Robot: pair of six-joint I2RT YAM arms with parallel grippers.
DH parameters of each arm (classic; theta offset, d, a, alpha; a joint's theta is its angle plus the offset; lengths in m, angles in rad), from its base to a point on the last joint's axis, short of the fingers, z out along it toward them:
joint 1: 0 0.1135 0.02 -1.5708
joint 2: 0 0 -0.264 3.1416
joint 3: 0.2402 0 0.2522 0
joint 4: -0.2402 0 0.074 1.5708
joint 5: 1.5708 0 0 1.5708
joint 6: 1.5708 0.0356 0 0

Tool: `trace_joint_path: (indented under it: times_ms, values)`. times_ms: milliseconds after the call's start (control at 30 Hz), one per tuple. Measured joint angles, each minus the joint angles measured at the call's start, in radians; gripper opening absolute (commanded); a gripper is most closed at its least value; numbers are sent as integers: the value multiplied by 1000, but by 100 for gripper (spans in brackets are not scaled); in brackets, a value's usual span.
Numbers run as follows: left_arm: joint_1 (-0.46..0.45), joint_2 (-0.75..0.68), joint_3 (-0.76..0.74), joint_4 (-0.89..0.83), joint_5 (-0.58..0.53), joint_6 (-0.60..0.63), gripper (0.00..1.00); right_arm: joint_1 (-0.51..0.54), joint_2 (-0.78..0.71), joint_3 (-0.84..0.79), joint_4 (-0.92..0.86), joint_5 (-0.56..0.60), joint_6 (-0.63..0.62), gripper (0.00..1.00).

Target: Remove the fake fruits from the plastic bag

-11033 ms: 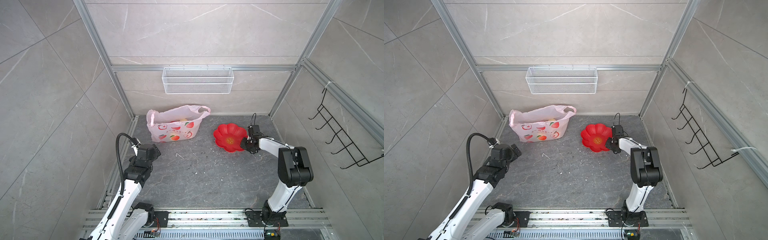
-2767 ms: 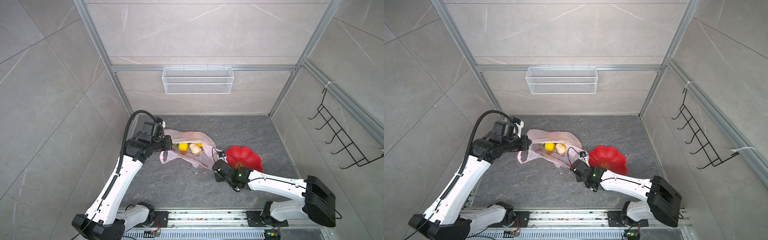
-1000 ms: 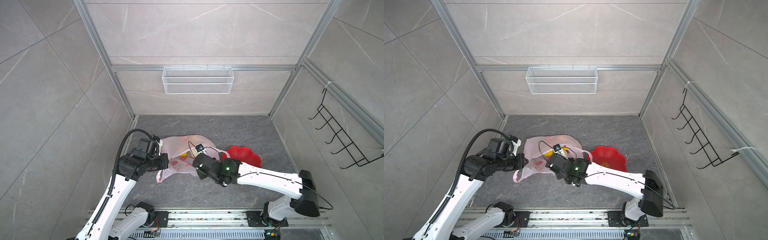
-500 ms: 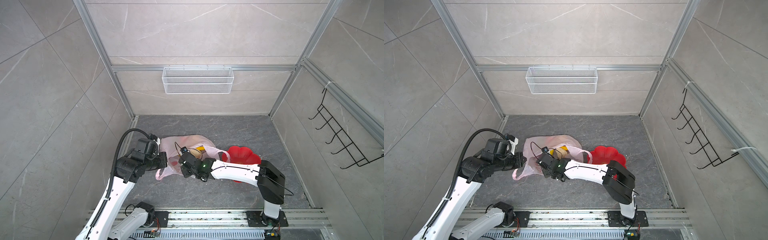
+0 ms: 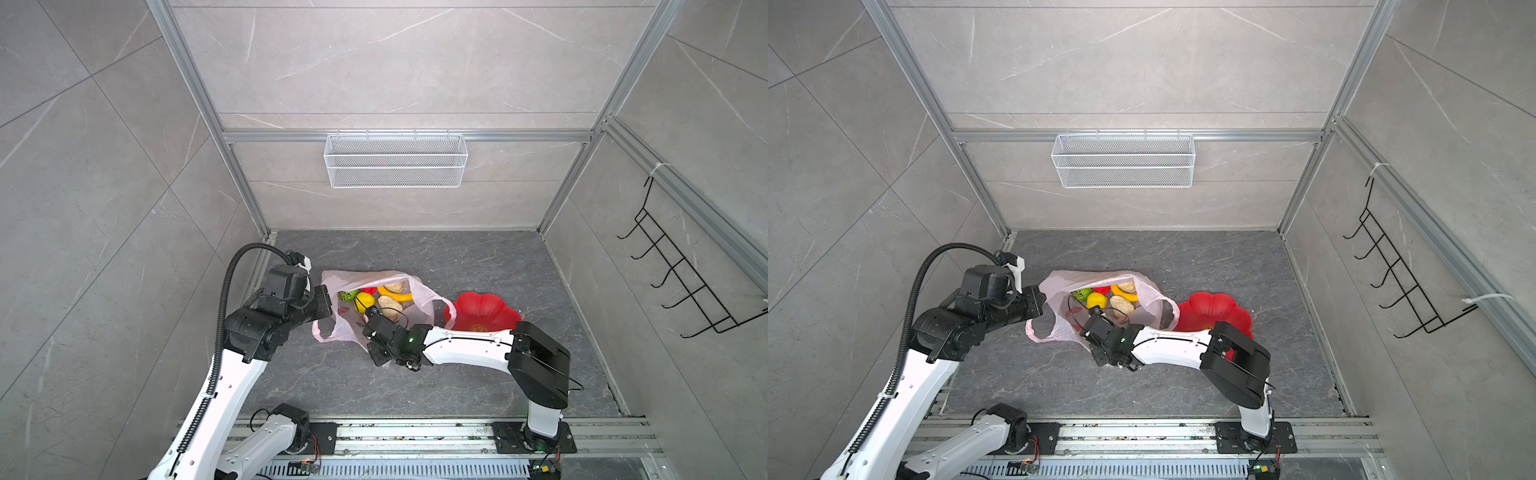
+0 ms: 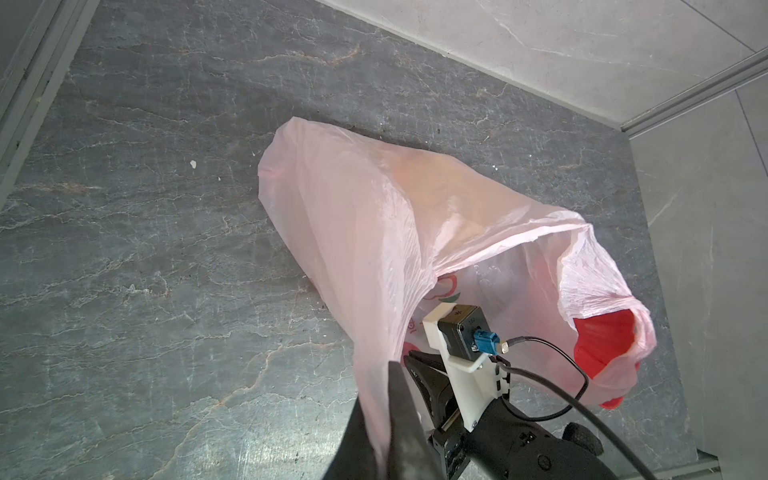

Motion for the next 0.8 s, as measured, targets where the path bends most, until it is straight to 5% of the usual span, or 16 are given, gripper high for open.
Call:
trace_joint_path:
  times_ms: [800]
  values:
    - [0,-195,-124,-153,155,44,7,-102,154,333,-99,34,-68,18]
